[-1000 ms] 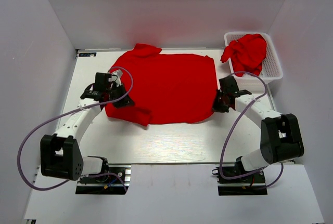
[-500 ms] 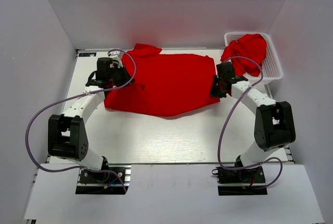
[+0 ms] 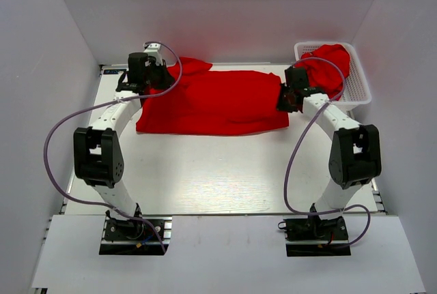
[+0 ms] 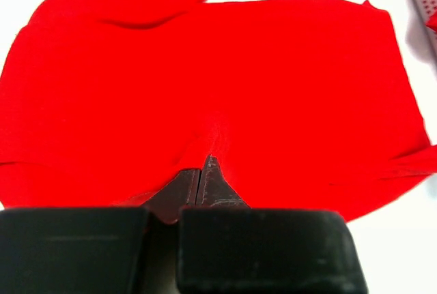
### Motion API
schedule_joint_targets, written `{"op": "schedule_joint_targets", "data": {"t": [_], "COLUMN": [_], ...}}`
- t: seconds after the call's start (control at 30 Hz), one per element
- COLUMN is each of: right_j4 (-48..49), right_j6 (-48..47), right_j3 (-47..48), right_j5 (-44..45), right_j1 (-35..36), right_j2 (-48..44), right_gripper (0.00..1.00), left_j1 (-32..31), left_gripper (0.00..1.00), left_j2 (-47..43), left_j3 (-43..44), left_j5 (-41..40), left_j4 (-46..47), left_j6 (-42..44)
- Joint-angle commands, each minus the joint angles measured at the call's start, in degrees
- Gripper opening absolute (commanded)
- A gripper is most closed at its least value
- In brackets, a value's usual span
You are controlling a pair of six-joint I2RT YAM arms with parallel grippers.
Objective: Fold and stack the t-shirts
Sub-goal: Fold the flattened tshirt in 1/3 of the way
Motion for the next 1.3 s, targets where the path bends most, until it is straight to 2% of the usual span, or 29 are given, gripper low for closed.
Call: {"op": "schedule_joint_targets", "data": {"t": [0.0, 0.43, 0.53, 0.67, 0.7, 0.73, 0.77, 0.8, 0.83, 0.87, 0.9, 0.97, 1.03, 1.1, 1.27], "right_j4": [-0.07, -2.53, -3.06, -7.08, -7.36, -7.63, -7.71, -7.72, -7.63, -7.80, -8.59, -8.25, -6.67, -4.57, -2.36], "right_j6": [-1.13, -0.25, 0.18, 1.85, 2.21, 2.38, 2.47, 2.99, 2.91, 1.87, 1.51, -0.24, -2.27, -4.11, -6.40], "right_j3": [4.31, 13.80, 16.35, 22.31, 23.81, 24.70, 25.84, 27.24, 28.82, 29.53, 30.41, 32.70, 31.75, 29.56, 22.17], "right_j5": [1.15, 1.32, 0.27, 1.76, 2.02, 2.55, 3.08, 3.60, 2.91, 2.38, 2.03, -0.08, -4.27, -10.32, -16.69], "right_j1": [-0.83, -2.77, -3.30, -3.91, -4.00, -4.09, -4.35, -4.61, -4.53, -4.70, -4.70, -4.53, -4.09, -4.00, -3.12], "right_j2": [2.28, 10.10, 13.17, 17.64, 18.37, 19.68, 20.91, 22.23, 22.67, 23.38, 24.17, 24.26, 22.86, 20.58, 17.06], "right_gripper": [0.00, 0.00, 0.00, 0.00, 0.00, 0.08, 0.18, 0.33, 0.58, 0.71, 0.90, 0.90, 0.90, 0.90, 0.90], "left_j1": [1.18, 3.99, 4.52, 5.57, 5.58, 5.58, 6.19, 6.19, 6.19, 6.80, 7.33, 7.86, 7.86, 8.39, 8.39], "left_gripper": [0.00, 0.00, 0.00, 0.00, 0.00, 0.01, 0.22, 0.51, 0.86, 1.00, 1.00, 1.00, 1.00, 1.00, 1.00], "left_j2": [1.04, 7.55, 10.88, 17.29, 18.78, 21.84, 23.44, 25.02, 26.43, 28.88, 29.86, 30.40, 28.56, 24.80, 17.22], "left_j3": [3.85, 8.69, 9.91, 15.88, 16.77, 18.00, 21.14, 23.26, 25.37, 29.57, 31.78, 34.87, 34.01, 31.64, 20.75], "left_j5": [-0.82, -0.04, 1.19, 1.20, 1.20, 1.20, 1.20, 1.20, -0.02, -0.99, -1.61, -1.61, -3.02, -3.81, -3.28], "left_j4": [0.84, 3.83, 5.06, 5.06, 5.76, 5.77, 5.77, 4.64, 2.28, 0.95, -0.72, -3.19, -3.81, -3.81, -4.85], "left_j6": [1.78, 2.40, 1.87, 0.82, 0.29, 0.29, -0.50, -0.50, -1.55, -2.34, -2.87, -2.88, -3.40, -3.40, -3.40]}}
